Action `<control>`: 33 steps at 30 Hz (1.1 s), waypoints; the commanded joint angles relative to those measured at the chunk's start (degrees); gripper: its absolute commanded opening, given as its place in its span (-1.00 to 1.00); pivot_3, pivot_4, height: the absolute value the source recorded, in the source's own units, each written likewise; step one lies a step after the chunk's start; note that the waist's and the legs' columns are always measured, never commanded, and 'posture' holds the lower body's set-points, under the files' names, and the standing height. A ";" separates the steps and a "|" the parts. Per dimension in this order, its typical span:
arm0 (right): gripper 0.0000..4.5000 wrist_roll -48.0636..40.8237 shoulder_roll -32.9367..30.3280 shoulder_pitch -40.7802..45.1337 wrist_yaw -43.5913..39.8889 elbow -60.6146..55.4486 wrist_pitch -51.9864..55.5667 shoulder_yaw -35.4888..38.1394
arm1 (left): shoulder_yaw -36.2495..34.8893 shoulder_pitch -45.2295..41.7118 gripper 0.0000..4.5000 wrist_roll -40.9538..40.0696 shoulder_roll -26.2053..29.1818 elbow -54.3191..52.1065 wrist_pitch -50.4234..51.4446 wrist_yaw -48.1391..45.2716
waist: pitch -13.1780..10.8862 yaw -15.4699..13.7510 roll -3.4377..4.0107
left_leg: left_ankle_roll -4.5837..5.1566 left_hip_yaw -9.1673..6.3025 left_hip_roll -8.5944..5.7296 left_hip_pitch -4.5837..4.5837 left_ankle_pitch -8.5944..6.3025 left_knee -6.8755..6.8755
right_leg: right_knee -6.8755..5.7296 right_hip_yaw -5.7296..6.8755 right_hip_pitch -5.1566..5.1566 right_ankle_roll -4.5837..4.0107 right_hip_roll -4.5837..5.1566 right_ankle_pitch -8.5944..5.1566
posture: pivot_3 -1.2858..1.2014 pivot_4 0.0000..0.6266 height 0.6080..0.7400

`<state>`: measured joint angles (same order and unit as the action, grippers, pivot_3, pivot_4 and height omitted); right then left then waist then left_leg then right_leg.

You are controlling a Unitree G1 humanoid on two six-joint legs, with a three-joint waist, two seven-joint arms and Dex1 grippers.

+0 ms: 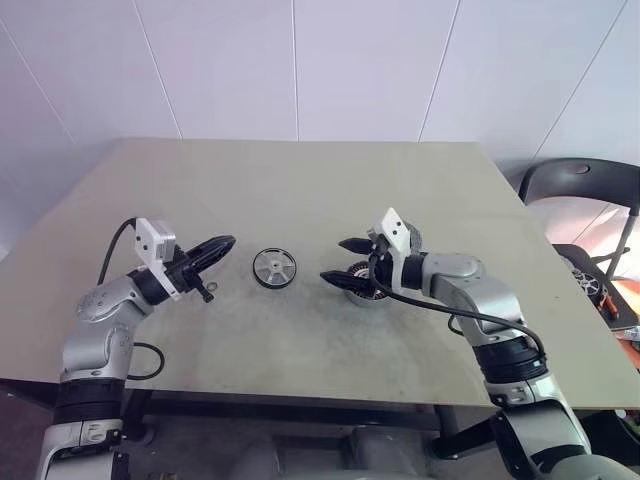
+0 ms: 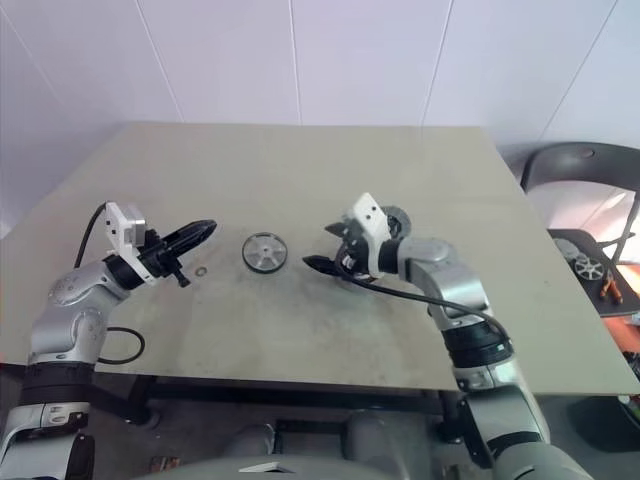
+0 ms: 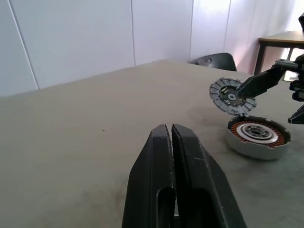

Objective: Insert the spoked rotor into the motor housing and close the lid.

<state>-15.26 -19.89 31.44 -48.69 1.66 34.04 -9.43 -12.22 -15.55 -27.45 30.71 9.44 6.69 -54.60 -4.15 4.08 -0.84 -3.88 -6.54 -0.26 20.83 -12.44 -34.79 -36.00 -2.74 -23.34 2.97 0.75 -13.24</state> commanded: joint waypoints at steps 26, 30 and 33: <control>1.00 9.33 15.27 13.40 0.62 15.64 -13.35 -11.36 | -8.61 9.41 -0.92 -0.26 0.01 4.00 -5.18 6.50 | 0.00 -0.01 -0.01 | -0.01 -0.07 0.02 0.09 -0.01 0.03 | -0.04 0.03 -0.10 0.00 0.02 0.01 | 0.03 -1.00 1.00; 1.00 9.26 15.09 12.97 0.93 15.18 -12.95 -11.03 | -7.94 8.54 -0.54 -0.61 -0.96 4.42 -4.82 6.55 | 0.00 -0.03 -0.01 | -0.01 -0.06 0.02 0.09 -0.01 0.09 | -0.04 0.03 -0.13 0.00 0.02 0.01 | 0.03 -1.00 1.00; 1.00 9.23 14.98 12.75 1.24 15.00 -12.82 -10.81 | -6.59 7.46 -0.10 0.99 -1.46 5.69 -5.79 6.60 | 0.01 -0.10 -0.01 | -0.01 -0.06 0.02 0.10 -0.01 0.11 | -0.04 0.03 -0.14 0.00 0.02 0.01 | 0.03 -1.00 1.00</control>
<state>-5.80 -5.10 43.48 -47.66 18.37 21.63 -21.57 -18.86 -6.59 -26.91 28.96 15.30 2.74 -47.98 -4.14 3.97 -0.85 -3.89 -6.60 -0.24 20.94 -12.44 -34.67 -36.04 -2.71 -23.47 2.97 0.76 -13.23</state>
